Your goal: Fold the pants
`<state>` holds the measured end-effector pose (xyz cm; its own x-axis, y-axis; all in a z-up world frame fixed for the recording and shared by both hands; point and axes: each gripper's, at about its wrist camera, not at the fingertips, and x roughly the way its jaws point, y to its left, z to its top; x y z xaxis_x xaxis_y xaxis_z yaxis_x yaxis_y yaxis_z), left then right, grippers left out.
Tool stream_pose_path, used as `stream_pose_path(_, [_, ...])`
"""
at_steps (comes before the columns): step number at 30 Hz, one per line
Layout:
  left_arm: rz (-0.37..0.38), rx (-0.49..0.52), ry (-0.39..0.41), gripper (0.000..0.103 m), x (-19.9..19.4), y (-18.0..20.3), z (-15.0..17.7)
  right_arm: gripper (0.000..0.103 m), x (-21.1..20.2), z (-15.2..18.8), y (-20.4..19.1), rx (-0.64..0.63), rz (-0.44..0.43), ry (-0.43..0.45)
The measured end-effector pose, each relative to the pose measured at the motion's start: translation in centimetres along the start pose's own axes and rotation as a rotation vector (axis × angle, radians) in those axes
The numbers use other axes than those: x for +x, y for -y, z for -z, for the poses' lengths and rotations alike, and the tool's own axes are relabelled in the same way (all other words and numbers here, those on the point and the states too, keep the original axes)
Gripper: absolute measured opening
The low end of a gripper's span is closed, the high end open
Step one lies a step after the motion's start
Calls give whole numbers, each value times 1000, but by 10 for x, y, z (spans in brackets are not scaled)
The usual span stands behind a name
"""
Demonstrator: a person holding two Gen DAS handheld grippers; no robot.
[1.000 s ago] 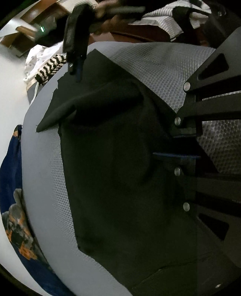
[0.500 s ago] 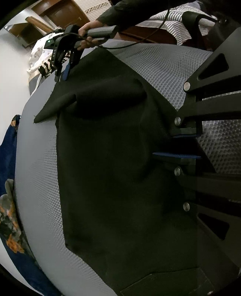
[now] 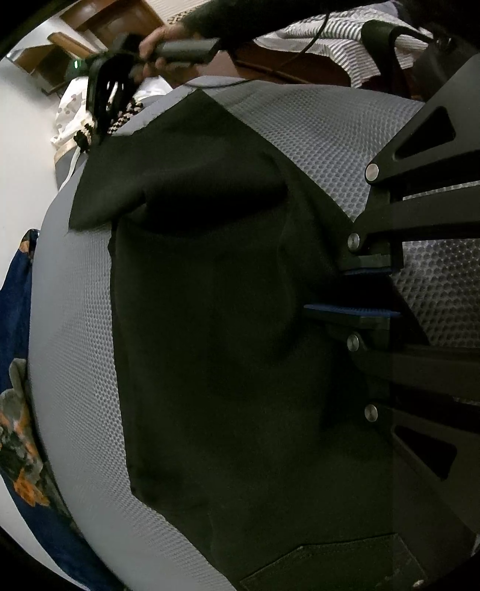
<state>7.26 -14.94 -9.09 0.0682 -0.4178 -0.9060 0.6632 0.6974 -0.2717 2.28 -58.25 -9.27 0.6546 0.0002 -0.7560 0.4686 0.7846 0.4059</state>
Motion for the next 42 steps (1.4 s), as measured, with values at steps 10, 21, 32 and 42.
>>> stream_pose_path(10, [-14, 57, 18, 17, 2, 8, 4, 2, -58, 71, 62, 29, 301, -30])
stream_pose_path(21, [-58, 133, 22, 20, 6, 21, 3, 1, -62, 102, 85, 86, 349, -36])
stream_pose_path(32, [35, 24, 93, 53, -40, -15, 3, 1, -65, 103, 85, 96, 360, -17])
stream_pose_path(42, [-58, -191, 185, 56, -56, -76, -11, 26, -81, 78, 85, 68, 326, -58])
